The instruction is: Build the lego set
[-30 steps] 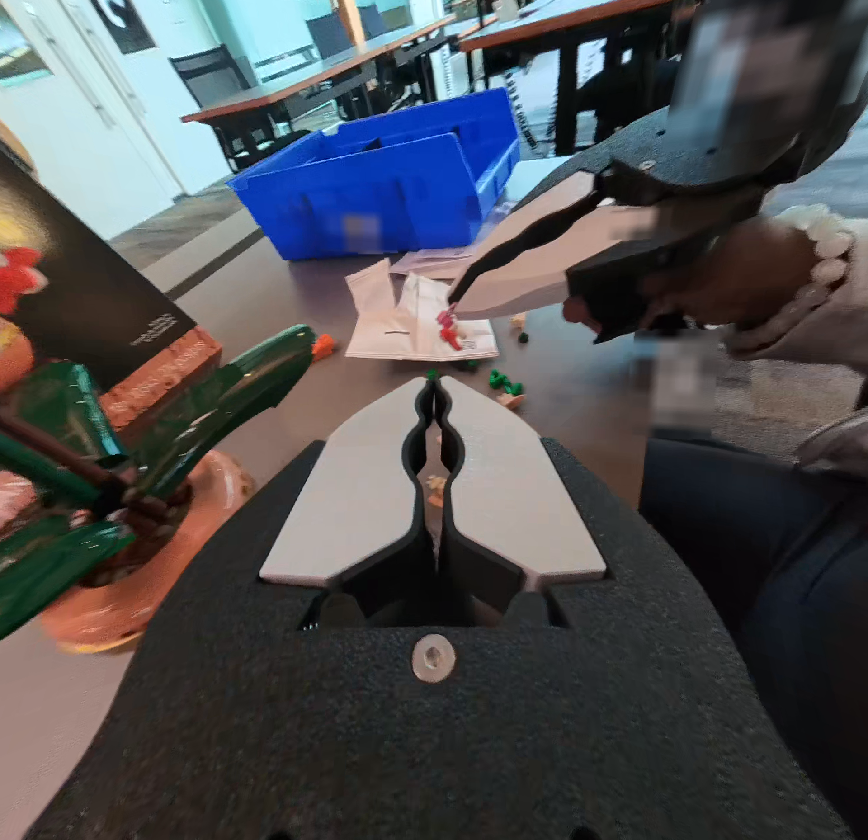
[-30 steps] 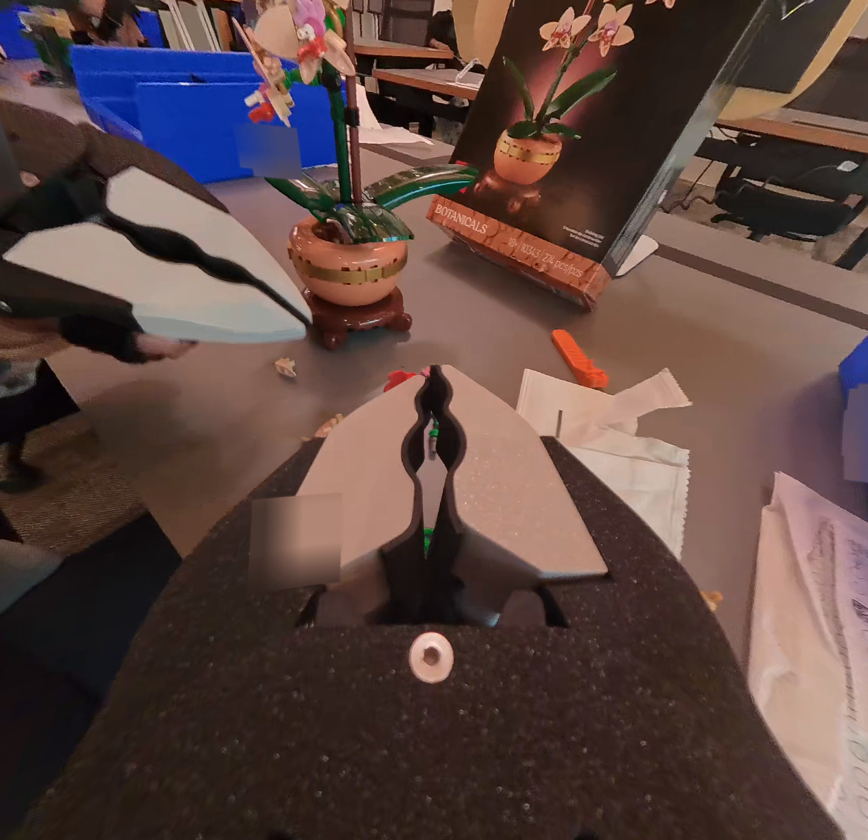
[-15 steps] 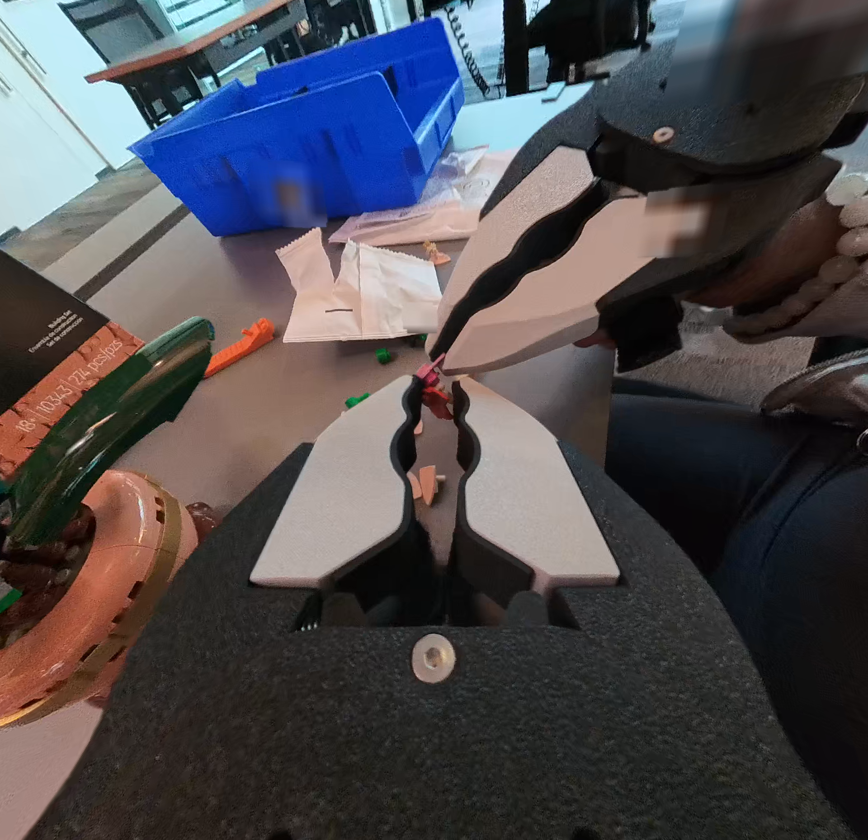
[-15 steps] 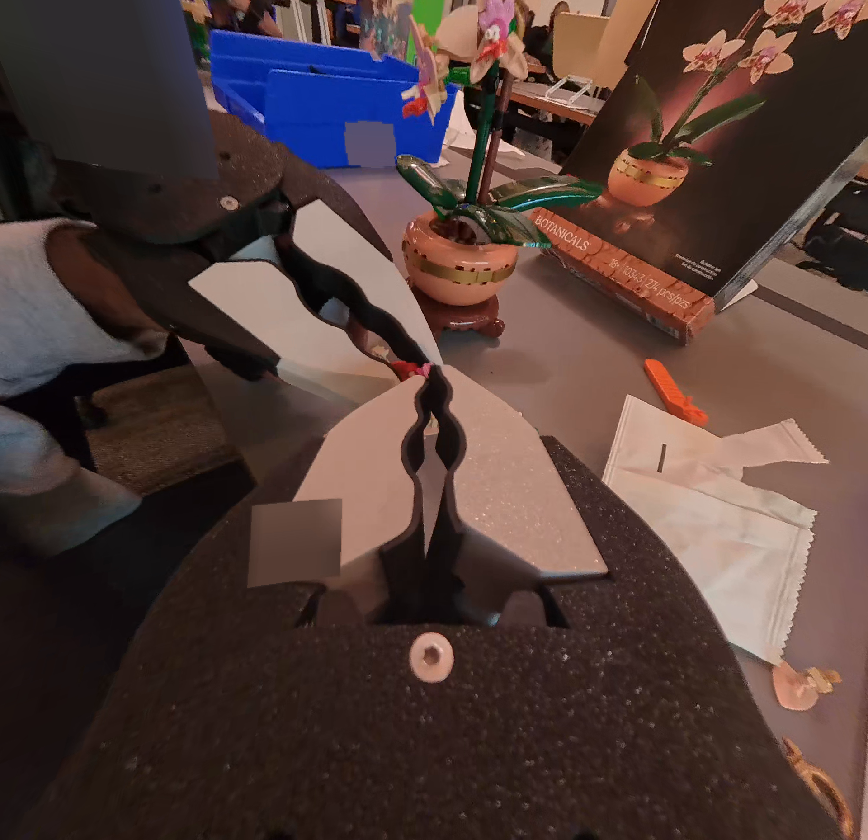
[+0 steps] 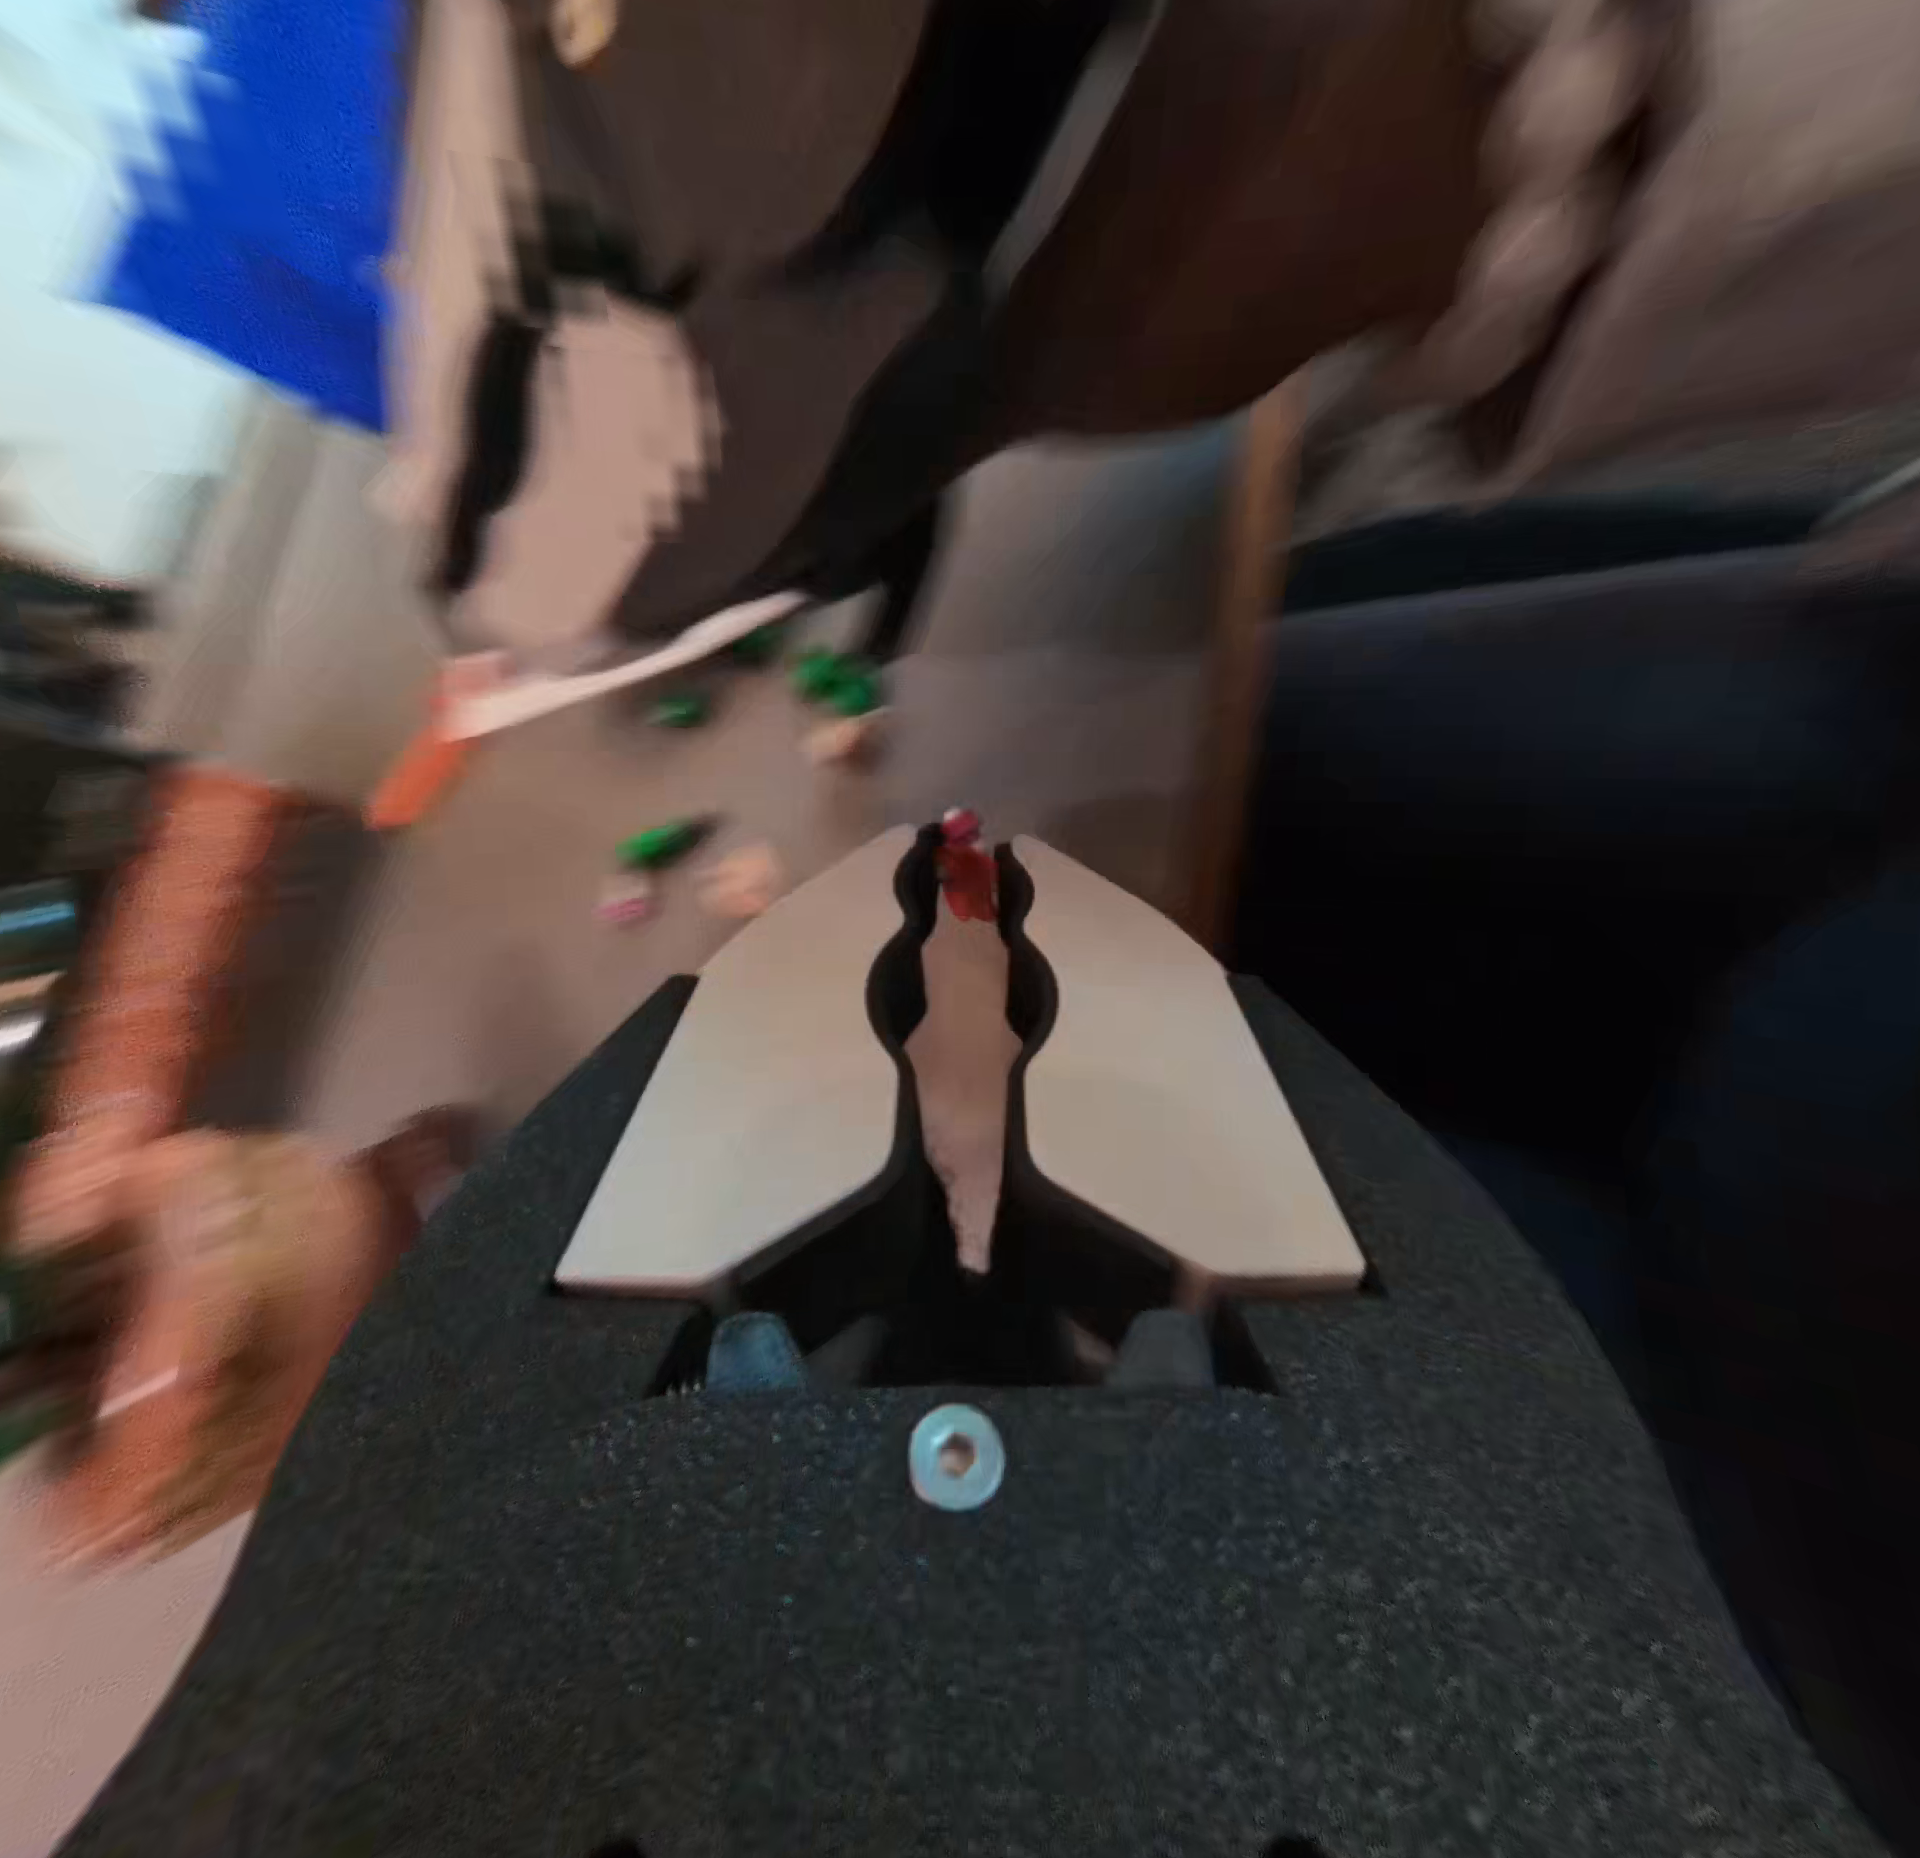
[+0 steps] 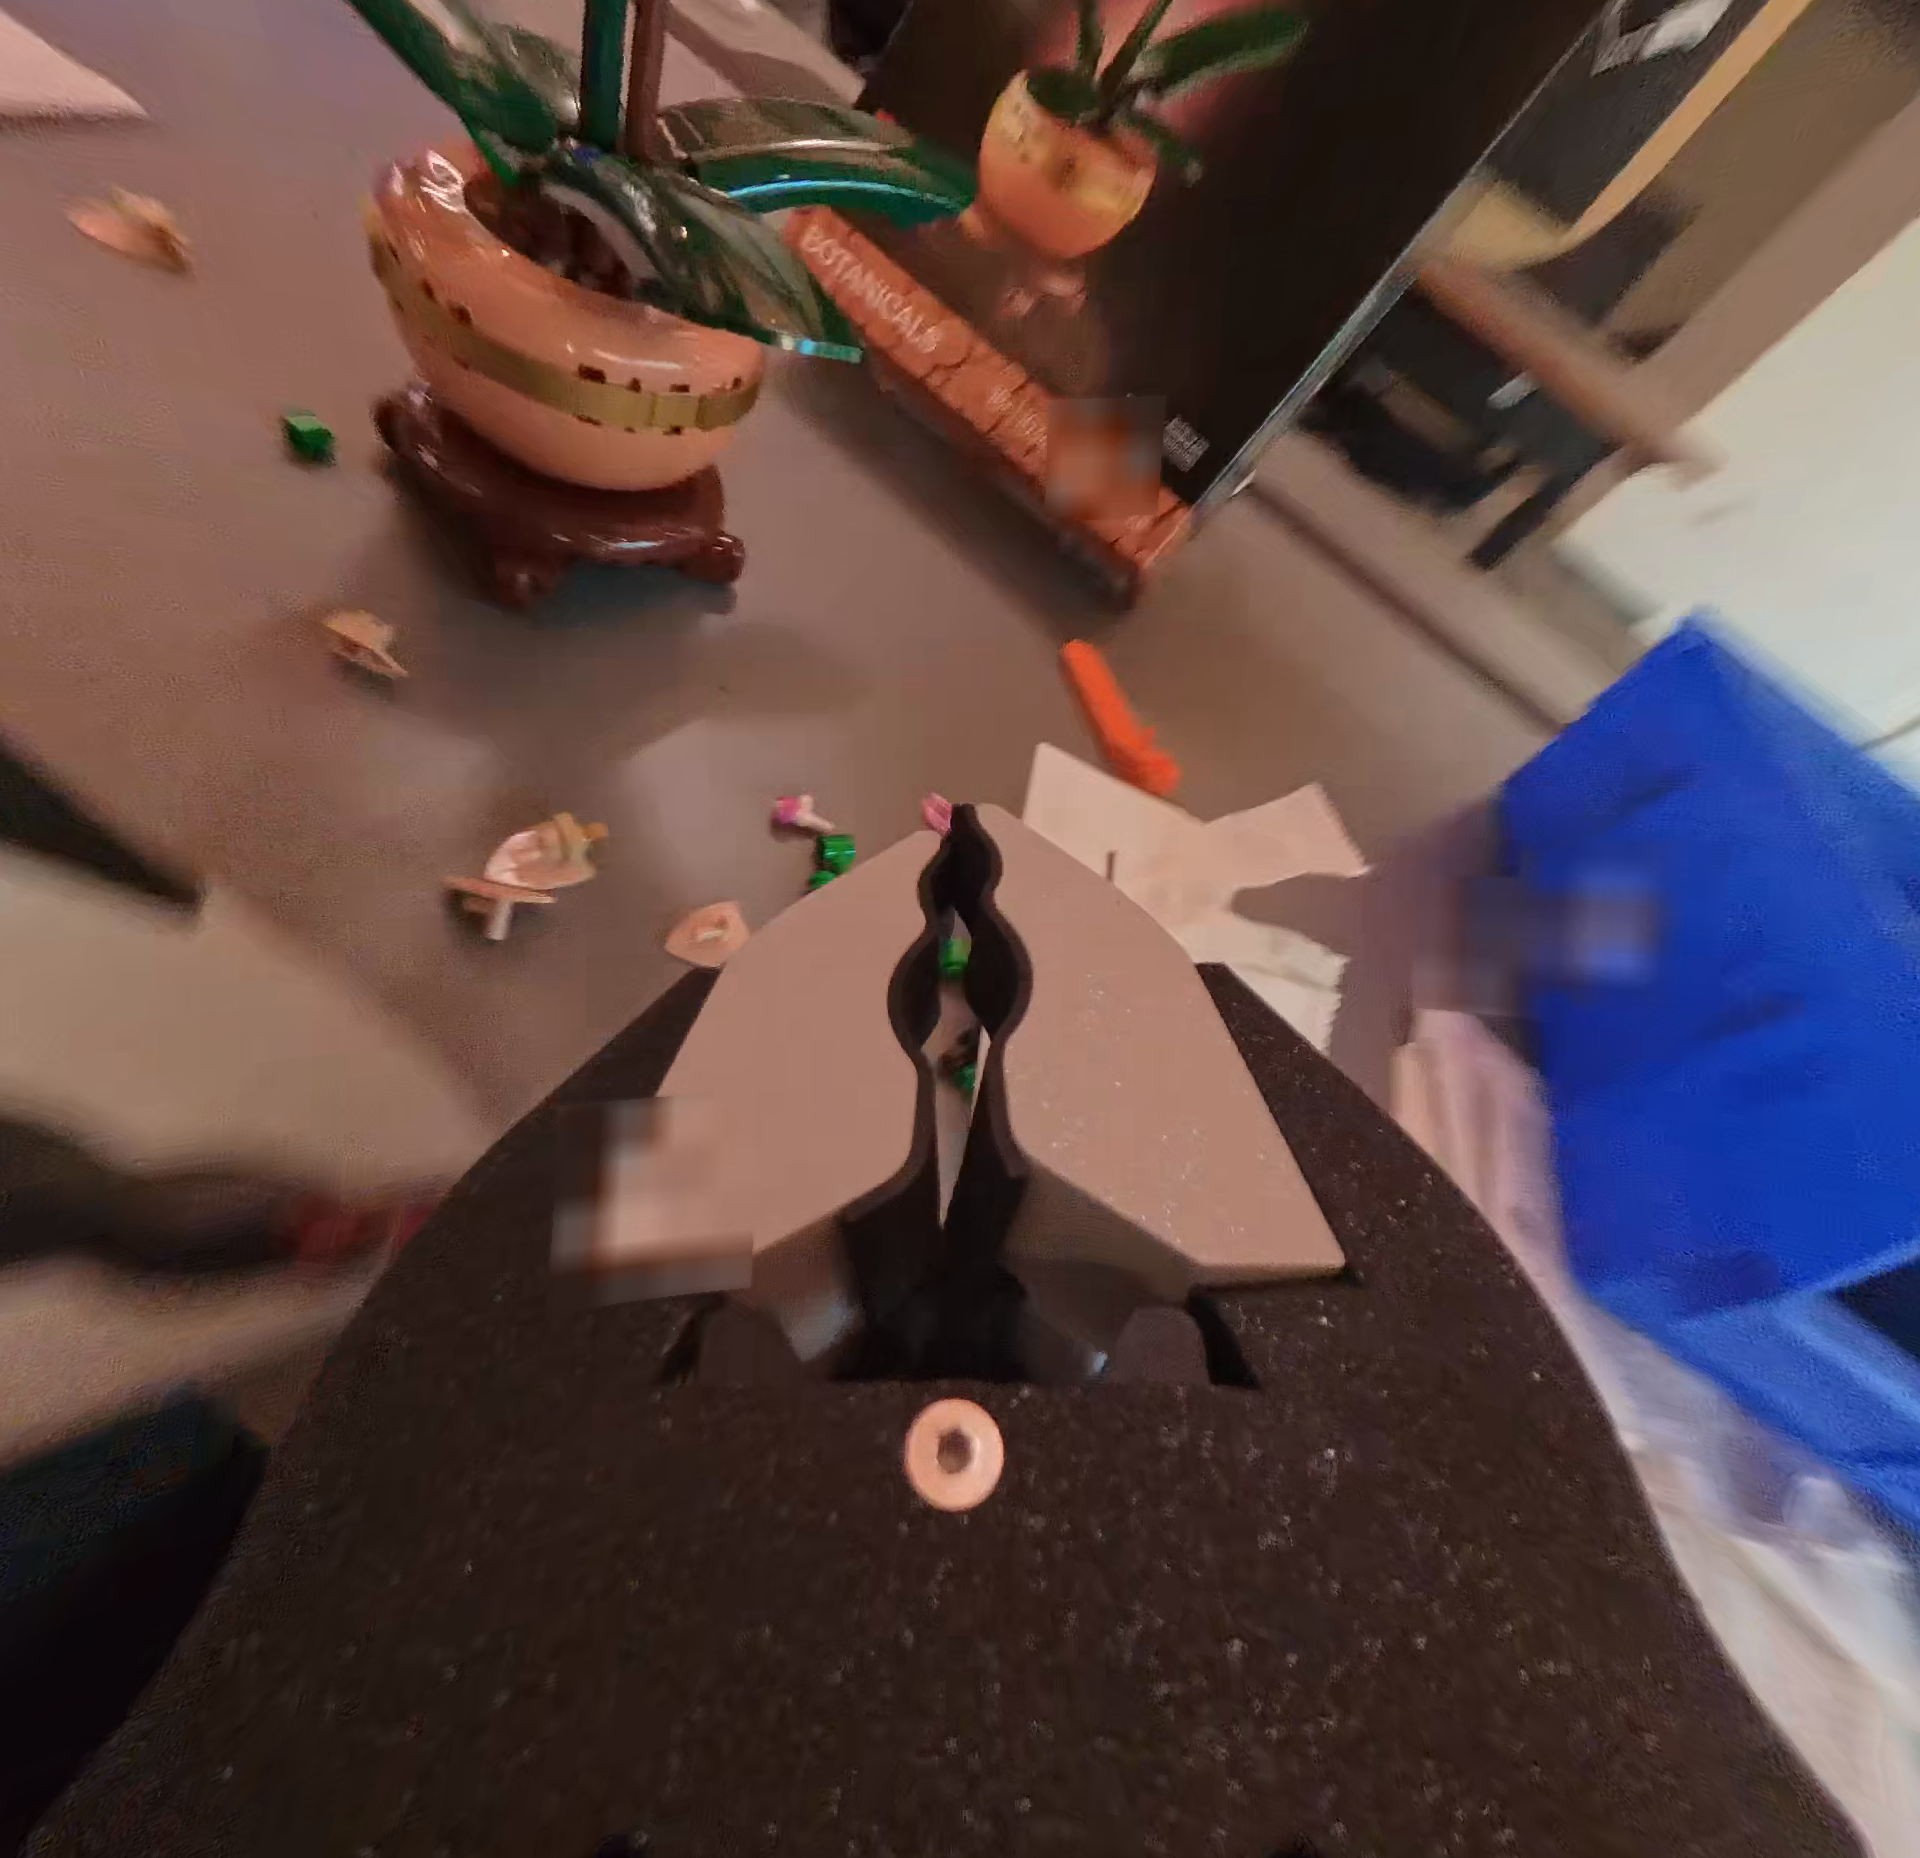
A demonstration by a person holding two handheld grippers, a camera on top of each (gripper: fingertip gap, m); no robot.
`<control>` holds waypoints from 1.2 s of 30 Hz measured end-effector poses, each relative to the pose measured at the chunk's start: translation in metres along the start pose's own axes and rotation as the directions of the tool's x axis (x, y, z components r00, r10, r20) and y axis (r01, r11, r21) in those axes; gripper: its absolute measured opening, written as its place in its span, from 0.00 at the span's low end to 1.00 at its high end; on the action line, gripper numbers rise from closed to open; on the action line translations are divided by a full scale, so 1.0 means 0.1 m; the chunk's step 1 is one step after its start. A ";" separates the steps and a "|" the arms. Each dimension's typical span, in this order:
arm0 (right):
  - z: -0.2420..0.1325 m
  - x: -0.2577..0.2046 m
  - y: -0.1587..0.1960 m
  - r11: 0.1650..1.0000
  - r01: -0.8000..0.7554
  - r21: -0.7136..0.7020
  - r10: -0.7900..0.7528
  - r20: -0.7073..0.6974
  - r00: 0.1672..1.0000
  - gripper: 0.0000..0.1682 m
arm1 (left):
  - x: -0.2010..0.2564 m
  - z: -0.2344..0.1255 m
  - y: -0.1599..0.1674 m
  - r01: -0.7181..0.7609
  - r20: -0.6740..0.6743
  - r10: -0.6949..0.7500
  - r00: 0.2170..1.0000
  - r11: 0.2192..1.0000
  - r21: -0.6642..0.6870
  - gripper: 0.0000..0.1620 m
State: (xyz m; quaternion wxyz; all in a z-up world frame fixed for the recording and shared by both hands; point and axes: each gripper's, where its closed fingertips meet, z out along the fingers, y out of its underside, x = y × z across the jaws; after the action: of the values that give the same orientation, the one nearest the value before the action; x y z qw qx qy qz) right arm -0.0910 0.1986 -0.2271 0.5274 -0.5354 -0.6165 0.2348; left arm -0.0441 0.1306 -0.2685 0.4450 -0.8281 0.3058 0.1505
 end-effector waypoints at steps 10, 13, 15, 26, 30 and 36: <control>-0.14 -0.11 0.04 0.990 -0.138 -0.037 0.143 0.290 0.946 0.00 | -0.57 -0.20 -0.10 0.430 -0.147 -0.404 0.903 0.855 0.289 0.07; -0.13 -0.14 0.17 0.987 -0.118 -0.111 0.149 0.338 0.929 0.00 | -0.58 -0.20 -0.09 0.437 -0.157 -0.408 0.899 0.844 0.310 0.07; -0.08 -0.17 0.25 0.984 -0.102 -0.143 0.147 0.350 0.925 0.00 | -0.59 -0.19 -0.06 0.449 -0.158 -0.420 0.894 0.839 0.309 0.07; -0.07 -0.17 0.12 0.998 -0.025 -0.053 0.043 0.374 0.926 0.07 | -0.57 -0.18 -0.04 0.452 -0.183 -0.414 0.892 0.835 0.314 0.07; 0.06 -0.08 0.46 0.942 0.275 -0.193 -0.213 0.291 0.933 0.12 | -0.52 -0.16 -0.04 0.426 -0.188 -0.385 0.904 0.854 0.300 0.08; -0.11 -0.22 -0.04 0.991 0.091 0.097 -0.122 0.396 0.910 0.11 | -0.45 -0.12 -0.03 0.380 -0.184 -0.340 0.922 0.886 0.265 0.08</control>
State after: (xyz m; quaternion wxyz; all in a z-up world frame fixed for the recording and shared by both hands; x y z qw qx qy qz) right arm -0.0856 0.1745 -0.2285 0.4219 -0.4210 -0.7305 0.3335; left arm -0.0775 0.1387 -0.2366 0.5627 -0.8026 0.1944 -0.0376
